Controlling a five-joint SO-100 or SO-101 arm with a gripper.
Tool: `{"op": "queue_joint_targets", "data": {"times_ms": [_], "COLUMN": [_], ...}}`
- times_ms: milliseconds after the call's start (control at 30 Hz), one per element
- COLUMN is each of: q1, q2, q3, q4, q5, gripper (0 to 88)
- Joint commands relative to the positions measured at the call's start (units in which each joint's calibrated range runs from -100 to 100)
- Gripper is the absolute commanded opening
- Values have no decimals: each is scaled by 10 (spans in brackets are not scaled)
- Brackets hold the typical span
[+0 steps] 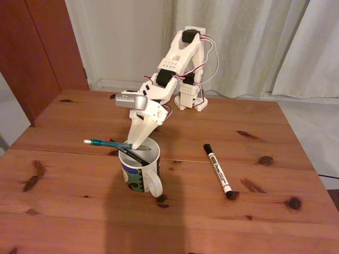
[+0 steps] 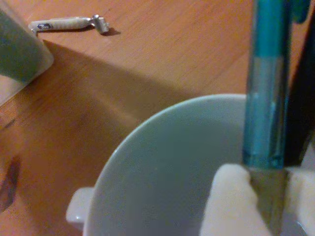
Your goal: Clean up the desk and place the pens and markers into the cup
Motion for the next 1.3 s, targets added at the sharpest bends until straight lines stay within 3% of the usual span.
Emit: {"op": "queue_joint_targets", "data": {"times_ms": [0,200,800,900,1267], "q1": [11,22,21,18,6], "q2": [-2,-5,-35,-81,-243], "q3": [-5,-5,-14,-4,5], "q4": [-12,-12,-11,-2,271], "q5": [-2,-1,-2,-20,-29], "gripper": [39,148,152,152,149]}}
